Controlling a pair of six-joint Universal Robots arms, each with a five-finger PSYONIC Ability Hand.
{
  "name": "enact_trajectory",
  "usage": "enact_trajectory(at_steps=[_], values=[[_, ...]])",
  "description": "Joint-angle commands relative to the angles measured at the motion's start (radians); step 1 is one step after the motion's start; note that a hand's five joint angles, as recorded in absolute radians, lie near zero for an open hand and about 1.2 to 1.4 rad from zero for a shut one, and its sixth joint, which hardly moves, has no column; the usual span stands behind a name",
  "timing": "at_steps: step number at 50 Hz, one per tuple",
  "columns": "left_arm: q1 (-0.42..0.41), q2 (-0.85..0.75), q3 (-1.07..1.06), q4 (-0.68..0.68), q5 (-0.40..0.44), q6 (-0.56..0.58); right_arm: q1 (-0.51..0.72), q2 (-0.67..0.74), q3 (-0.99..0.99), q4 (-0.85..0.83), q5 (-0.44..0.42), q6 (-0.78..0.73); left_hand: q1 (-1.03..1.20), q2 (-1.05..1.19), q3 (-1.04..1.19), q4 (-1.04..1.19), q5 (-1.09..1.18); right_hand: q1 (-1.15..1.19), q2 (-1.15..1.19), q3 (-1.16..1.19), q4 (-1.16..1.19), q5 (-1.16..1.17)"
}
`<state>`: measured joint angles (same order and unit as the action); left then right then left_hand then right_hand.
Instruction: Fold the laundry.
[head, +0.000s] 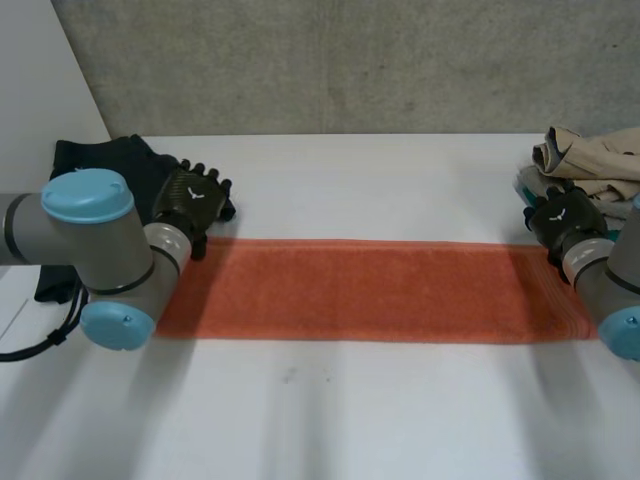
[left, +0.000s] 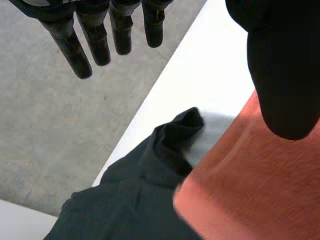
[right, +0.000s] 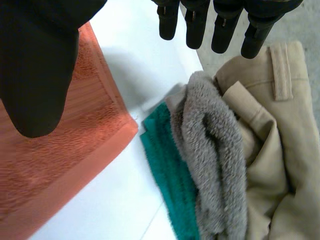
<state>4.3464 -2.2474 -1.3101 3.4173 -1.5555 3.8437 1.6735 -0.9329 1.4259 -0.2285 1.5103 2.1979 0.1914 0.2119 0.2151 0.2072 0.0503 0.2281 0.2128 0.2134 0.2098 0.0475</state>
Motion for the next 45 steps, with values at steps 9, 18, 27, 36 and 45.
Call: enact_trajectory(at_steps=[9,18,27,36,45], values=[[0.016,0.219,-0.308,0.002,-0.002,-0.058,-0.213,-0.280,0.307,0.230,-0.280,0.141,-0.017,-0.037,-0.041,-0.033,-0.050,-0.037,-0.022,-0.023,-0.019,-0.031],[0.016,0.238,-0.347,0.003,0.008,-0.099,-0.278,-0.273,0.373,0.198,-0.325,0.134,-0.017,-0.037,-0.041,-0.033,-0.050,0.130,0.145,0.144,0.148,0.136],[0.015,0.239,-0.347,0.014,0.009,-0.099,-0.326,-0.196,0.358,0.089,-0.265,0.123,-0.017,-0.037,-0.041,-0.033,-0.050,1.168,1.183,1.183,1.186,1.174],[0.018,0.302,-0.371,0.014,0.009,-0.101,-0.462,-0.291,0.364,-0.003,-0.162,-0.102,-0.017,-0.037,-0.041,-0.033,-0.050,1.168,1.183,1.183,1.186,1.174],[0.016,0.331,-0.371,0.014,0.008,-0.105,-0.160,-0.377,0.347,-0.061,-0.293,-0.084,-0.017,-0.037,-0.041,-0.033,-0.050,1.168,1.183,1.183,1.186,1.174]])
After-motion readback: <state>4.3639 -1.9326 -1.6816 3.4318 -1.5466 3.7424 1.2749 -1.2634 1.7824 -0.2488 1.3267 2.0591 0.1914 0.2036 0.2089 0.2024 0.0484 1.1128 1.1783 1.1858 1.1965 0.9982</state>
